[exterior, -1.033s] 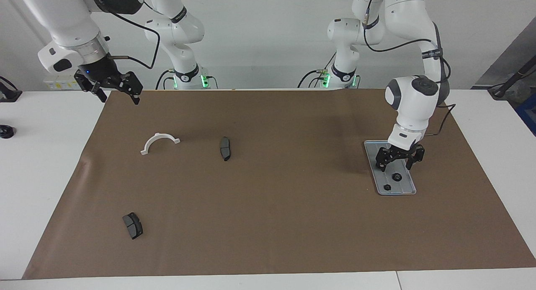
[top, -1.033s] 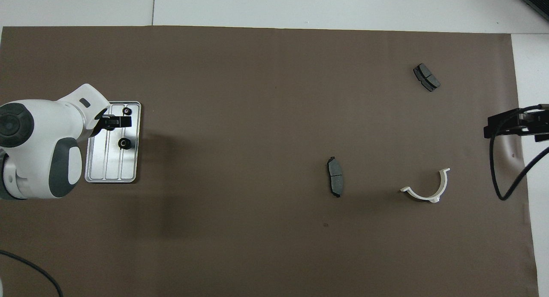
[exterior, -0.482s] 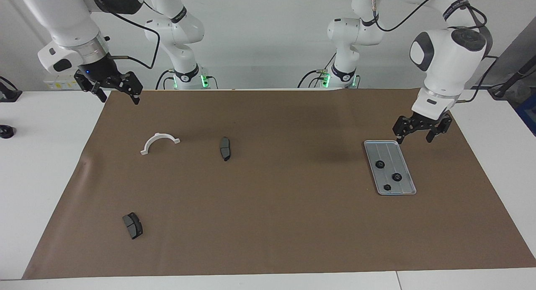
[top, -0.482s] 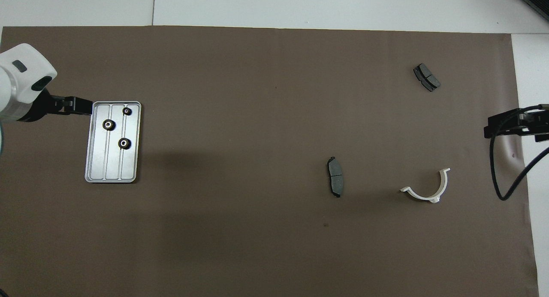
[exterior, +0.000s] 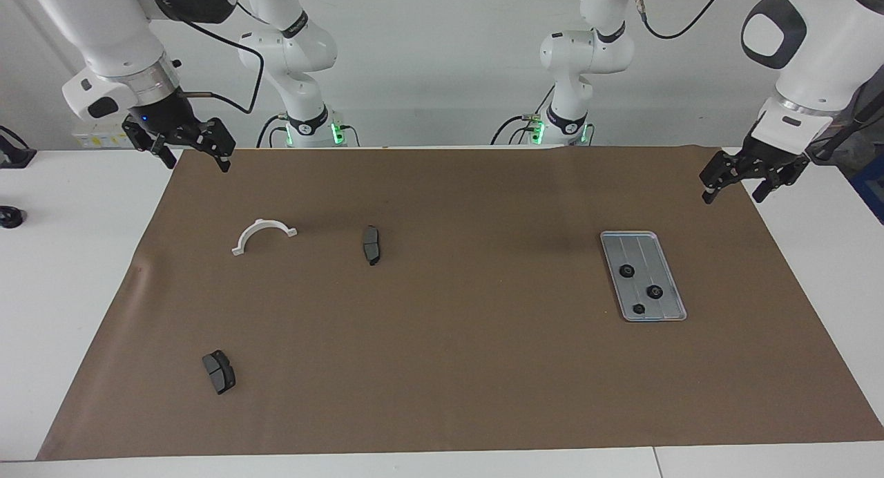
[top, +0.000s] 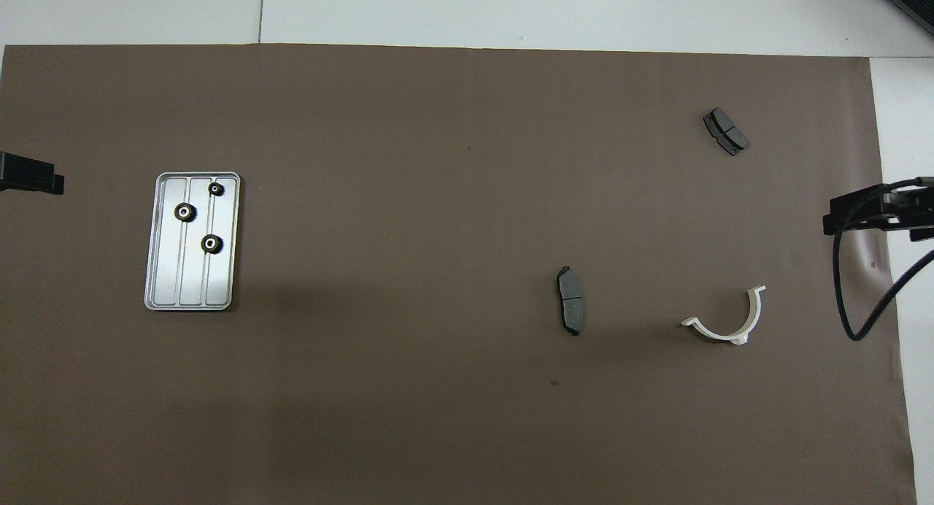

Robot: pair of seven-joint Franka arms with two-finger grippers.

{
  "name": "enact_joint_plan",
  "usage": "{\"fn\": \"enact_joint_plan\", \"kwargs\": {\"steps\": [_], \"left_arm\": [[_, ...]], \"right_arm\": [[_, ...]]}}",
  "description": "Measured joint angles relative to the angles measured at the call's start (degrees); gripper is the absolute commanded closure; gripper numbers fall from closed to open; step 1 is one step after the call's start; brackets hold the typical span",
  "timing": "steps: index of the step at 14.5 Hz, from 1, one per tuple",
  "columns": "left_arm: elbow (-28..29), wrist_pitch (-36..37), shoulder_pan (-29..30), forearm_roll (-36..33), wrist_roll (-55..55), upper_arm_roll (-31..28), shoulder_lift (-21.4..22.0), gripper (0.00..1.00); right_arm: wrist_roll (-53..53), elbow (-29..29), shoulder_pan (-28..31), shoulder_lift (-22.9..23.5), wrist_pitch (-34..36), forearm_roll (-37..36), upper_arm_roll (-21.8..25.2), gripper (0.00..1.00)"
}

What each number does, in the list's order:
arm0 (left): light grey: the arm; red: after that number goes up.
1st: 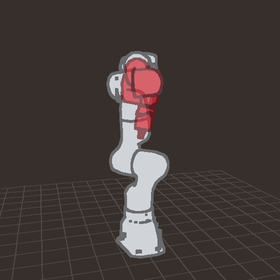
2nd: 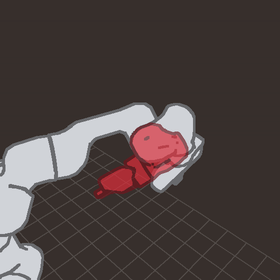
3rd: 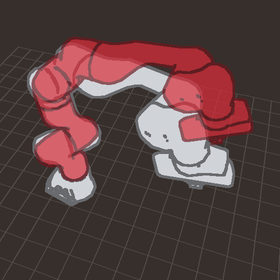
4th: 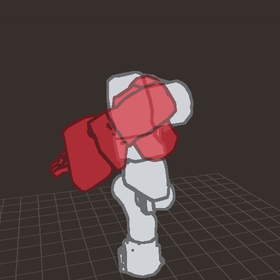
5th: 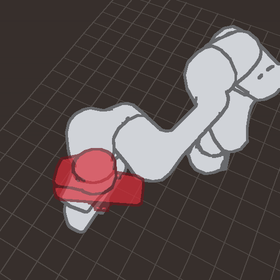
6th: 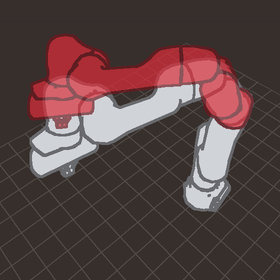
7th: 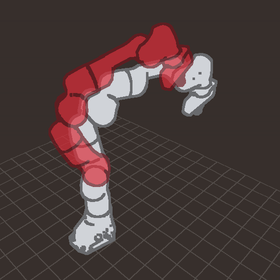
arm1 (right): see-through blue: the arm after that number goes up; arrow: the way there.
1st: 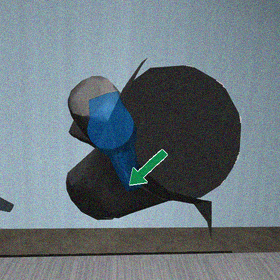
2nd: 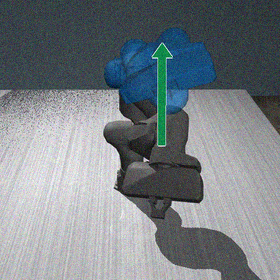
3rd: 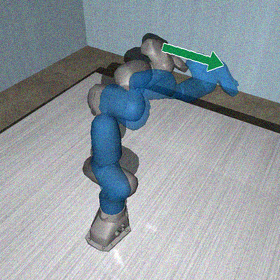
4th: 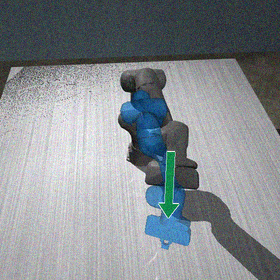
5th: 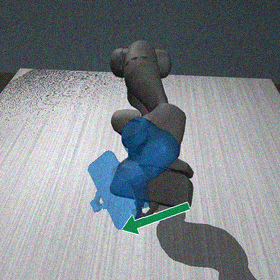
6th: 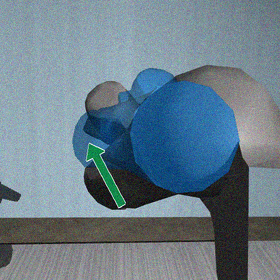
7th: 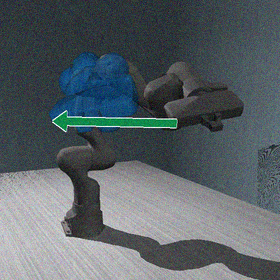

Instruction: Pick bearing gear from pile to tray

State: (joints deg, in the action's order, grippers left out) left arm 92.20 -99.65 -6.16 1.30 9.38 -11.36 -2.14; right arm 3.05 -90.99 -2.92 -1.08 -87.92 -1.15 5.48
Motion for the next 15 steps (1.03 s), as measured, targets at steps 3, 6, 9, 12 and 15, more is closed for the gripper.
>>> {"fn": "enact_joint_plan", "kwargs": {"steps": [3,6,9,12,15], "left_arm": [[5.38,-2.29,0.0,0.59,0.0,0.02,3.26,0.0],[7.43,-2.78,-0.01,0.72,0.0,0.11,4.81,0.0],[4.92,-0.2,-0.09,0.83,-0.06,0.44,4.58,0.0],[1.32,4.08,-0.1,1.73,-1.17,0.49,3.72,0.0],[1.0,5.37,-0.1,1.9,-1.39,0.53,3.62,0.0]], "right_arm": [[0.0,0.0,0.0,0.0,0.0,0.0,0.0,0.0],[0.0,0.0,0.0,0.0,0.0,0.0,0.0,0.0],[0.0,0.0,0.0,0.0,0.0,0.0,0.0,0.0],[0.0,0.0,0.0,0.0,0.0,0.0,0.0,0.0],[0.0,0.0,0.0,0.0,0.0,0.0,0.0,0.0]]}}
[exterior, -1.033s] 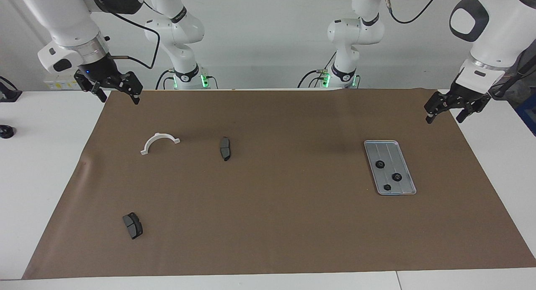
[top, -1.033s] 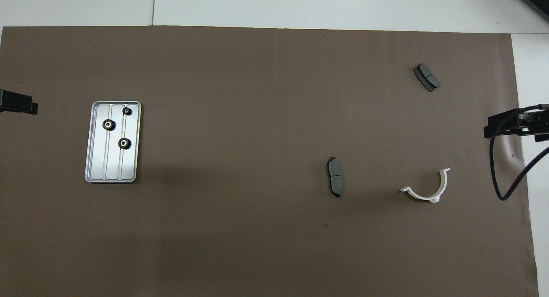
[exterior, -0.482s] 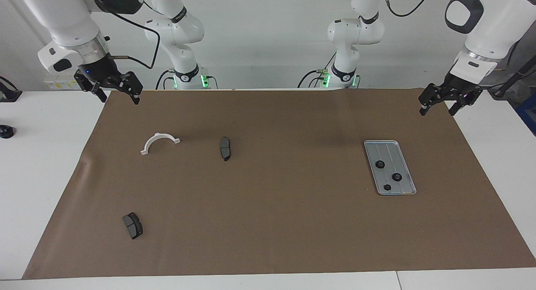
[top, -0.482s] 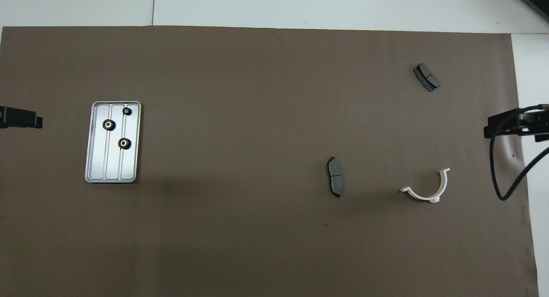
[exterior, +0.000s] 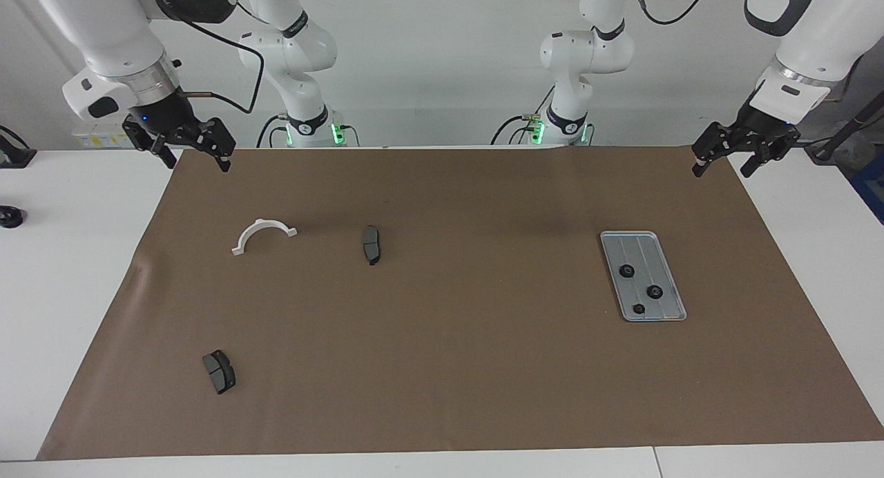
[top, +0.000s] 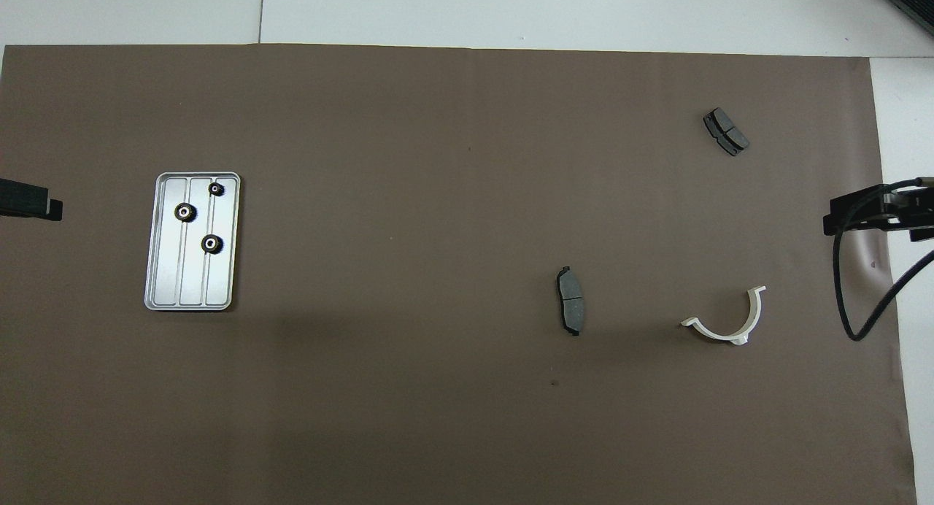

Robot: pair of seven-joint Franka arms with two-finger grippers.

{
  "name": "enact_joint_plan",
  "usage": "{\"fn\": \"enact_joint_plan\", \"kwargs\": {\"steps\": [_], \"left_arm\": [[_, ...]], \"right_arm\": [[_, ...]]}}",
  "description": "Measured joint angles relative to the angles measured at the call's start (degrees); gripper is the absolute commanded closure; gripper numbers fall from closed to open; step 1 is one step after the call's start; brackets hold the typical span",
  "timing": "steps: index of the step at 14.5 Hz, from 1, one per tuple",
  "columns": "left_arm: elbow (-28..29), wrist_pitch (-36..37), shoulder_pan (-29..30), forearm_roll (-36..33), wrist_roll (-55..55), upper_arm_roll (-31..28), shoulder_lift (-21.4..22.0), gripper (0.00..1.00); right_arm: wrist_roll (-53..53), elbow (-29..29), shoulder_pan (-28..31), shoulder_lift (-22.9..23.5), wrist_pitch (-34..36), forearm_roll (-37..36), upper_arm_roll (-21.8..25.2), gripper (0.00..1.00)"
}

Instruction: Pick bearing gear from pile to tray

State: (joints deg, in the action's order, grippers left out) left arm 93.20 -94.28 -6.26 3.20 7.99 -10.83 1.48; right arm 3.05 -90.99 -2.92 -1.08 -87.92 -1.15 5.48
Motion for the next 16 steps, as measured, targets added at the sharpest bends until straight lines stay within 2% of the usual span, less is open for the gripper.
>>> {"fn": "enact_joint_plan", "kwargs": {"steps": [16], "left_arm": [[0.07,2.08,0.0,-0.2,-0.42,-0.09,0.01,0.0]], "right_arm": [[0.0,0.0,0.0,0.0,0.0,0.0,0.0,0.0]]}}
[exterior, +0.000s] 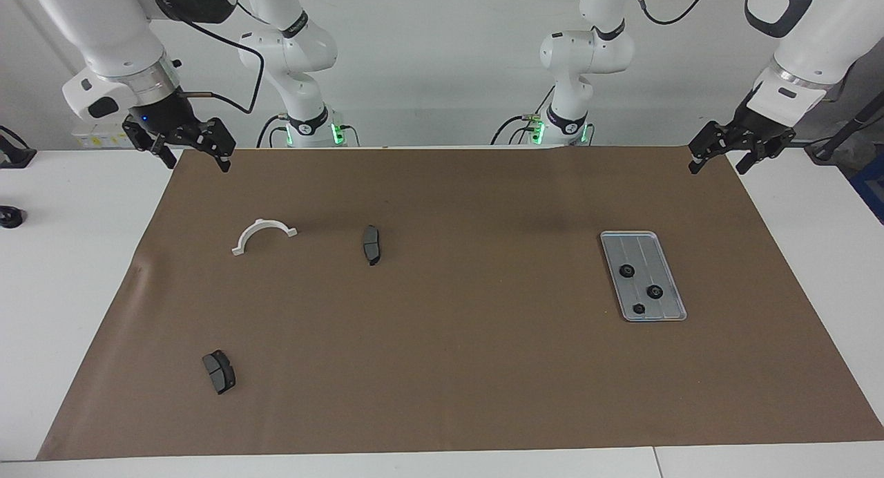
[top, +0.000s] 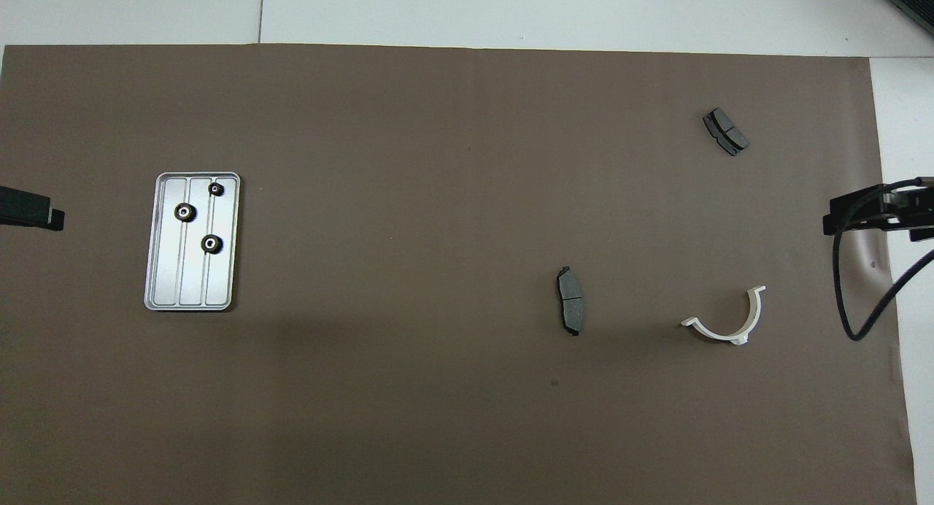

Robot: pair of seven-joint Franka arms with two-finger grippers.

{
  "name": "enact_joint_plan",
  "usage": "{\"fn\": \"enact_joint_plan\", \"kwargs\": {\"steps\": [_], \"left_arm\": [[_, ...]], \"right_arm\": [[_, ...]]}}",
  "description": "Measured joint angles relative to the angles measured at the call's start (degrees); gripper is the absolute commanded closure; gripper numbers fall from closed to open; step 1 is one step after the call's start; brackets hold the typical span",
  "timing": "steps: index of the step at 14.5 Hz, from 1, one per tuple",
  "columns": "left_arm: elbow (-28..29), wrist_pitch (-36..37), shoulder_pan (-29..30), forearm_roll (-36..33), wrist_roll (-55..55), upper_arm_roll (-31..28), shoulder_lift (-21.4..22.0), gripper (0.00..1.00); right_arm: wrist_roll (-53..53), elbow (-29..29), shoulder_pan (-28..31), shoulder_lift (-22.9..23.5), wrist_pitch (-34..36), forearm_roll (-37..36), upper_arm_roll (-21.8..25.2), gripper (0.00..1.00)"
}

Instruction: Pick bearing gear from pile to tray

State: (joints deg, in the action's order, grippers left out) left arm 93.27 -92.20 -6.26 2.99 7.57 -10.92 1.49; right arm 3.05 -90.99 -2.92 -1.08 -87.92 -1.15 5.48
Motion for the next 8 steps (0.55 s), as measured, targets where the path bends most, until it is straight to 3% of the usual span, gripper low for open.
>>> {"fn": "enact_joint_plan", "kwargs": {"steps": [8], "left_arm": [[0.4,-0.32,0.0,-1.69,0.04,0.16,0.0,0.0]], "right_arm": [[0.0,0.0,0.0,0.0,0.0,0.0,0.0,0.0]]}}
